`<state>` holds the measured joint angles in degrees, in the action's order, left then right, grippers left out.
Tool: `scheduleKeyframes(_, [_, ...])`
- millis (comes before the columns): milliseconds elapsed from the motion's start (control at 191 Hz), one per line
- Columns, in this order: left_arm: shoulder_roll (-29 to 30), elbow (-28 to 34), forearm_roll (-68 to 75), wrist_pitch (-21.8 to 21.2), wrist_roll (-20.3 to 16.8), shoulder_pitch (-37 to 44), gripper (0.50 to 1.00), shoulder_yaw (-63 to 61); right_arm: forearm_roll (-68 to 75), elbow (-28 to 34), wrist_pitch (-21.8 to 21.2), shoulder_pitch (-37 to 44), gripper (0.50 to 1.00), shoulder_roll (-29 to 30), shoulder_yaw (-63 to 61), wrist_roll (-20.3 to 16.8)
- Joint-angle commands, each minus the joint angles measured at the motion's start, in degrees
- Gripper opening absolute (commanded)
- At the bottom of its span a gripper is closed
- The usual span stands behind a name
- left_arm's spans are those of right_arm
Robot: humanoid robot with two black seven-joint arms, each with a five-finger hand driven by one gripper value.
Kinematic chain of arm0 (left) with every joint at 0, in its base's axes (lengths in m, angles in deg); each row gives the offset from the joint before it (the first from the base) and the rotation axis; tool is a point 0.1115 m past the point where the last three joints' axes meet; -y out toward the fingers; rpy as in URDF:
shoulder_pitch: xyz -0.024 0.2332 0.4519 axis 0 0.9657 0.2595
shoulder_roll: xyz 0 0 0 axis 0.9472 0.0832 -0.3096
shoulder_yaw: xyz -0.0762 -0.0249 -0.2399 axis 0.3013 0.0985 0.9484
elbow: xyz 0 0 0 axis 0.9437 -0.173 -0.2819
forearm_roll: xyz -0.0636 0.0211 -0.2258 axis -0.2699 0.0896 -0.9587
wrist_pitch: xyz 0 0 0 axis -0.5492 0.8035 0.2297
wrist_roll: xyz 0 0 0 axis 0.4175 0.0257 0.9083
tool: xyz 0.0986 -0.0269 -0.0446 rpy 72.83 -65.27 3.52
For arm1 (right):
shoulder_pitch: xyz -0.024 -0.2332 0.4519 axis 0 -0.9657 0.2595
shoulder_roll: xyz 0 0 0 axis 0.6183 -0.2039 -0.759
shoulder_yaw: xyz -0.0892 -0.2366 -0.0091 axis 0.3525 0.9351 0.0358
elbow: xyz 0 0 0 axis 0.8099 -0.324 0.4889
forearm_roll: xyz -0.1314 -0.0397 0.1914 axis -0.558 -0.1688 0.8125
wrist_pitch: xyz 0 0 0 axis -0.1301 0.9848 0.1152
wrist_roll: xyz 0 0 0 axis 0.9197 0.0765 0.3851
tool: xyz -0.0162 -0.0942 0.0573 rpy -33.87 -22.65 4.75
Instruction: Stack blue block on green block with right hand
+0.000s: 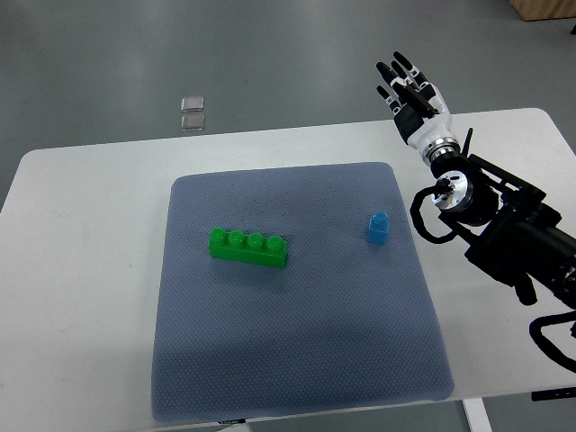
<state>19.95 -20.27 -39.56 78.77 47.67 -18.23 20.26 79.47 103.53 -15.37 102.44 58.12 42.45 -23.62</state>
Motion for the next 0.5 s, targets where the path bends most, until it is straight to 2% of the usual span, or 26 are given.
scheduleKeyframes(0, [0.00,-0.10,0.01,0.01,0.00,-0.02,1.000,-0.01,0.00,-0.09,0.07,0.00,0.917,-0.04,0.05,-0.03])
scheduleKeyframes(493, [0.00,-0.01,0.01,0.01,0.00,0.06,1.000,-0.01,0.00,-0.09,0.07,0.09,0.917,-0.13,-0.04,0.06])
